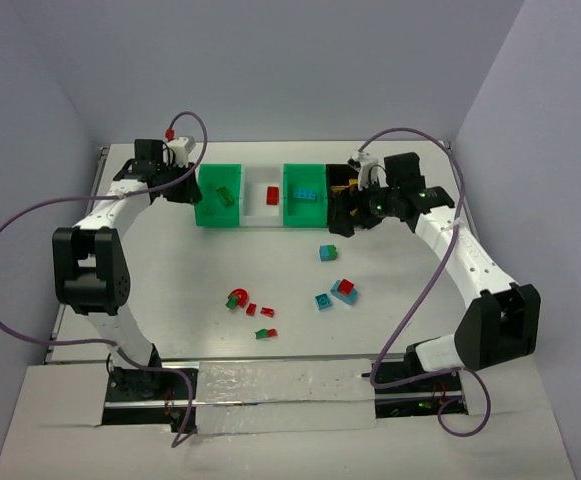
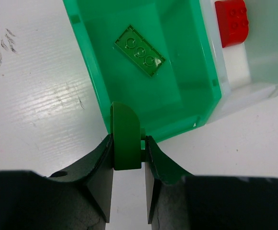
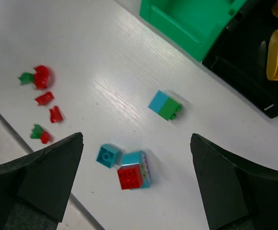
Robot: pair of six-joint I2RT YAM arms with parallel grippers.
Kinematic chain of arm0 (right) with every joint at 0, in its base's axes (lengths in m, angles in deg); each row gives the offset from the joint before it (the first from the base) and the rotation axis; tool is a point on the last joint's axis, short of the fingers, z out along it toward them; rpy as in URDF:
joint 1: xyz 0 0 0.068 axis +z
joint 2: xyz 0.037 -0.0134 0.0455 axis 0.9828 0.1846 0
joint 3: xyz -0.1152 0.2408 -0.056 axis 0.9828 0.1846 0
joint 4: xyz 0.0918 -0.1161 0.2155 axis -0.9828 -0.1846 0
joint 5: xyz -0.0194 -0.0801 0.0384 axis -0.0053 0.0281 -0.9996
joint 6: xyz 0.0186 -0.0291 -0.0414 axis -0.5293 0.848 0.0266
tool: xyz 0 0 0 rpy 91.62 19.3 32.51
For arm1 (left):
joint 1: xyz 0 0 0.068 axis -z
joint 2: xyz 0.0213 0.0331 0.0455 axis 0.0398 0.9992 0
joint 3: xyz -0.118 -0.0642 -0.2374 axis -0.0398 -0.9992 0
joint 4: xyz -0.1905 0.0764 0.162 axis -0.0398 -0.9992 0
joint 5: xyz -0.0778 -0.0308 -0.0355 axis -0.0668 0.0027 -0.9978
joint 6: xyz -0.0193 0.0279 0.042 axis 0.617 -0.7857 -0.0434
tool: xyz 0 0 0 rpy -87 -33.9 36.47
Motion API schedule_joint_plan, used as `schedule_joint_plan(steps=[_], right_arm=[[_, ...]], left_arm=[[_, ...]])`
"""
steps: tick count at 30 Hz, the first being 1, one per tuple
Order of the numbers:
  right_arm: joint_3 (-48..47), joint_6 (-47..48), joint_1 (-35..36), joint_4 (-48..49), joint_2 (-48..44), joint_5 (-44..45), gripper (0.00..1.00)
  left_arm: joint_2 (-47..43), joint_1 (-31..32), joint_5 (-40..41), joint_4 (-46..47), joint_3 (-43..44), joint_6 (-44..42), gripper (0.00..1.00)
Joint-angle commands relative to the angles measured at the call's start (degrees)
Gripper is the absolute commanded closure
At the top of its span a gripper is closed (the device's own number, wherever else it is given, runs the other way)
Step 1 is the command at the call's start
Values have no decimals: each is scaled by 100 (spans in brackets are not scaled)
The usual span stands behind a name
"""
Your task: Sort the legos into containers by color
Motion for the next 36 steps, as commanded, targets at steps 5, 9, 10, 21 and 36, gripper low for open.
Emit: schedule_joint_plan(steps=[5,9,10,21,36], right_arm=[[429,1278,544,-362,-118,638,2],[497,1536,989,-350,-66,990,5],[503,1628,1118,-368,-42,1112,6],[430,2889,2118,-1208,275,1269,23],[1445,4285,3013,-557,644,1176,23]], left_arm=[[91,153,19,55,565,19,89],[173,297,156,51,627,-26,78],[216,315,181,39,652,-26,76],[258,353,-243,-316,1057,-130,10],[-694,353,-1447,-529,944,102,1]])
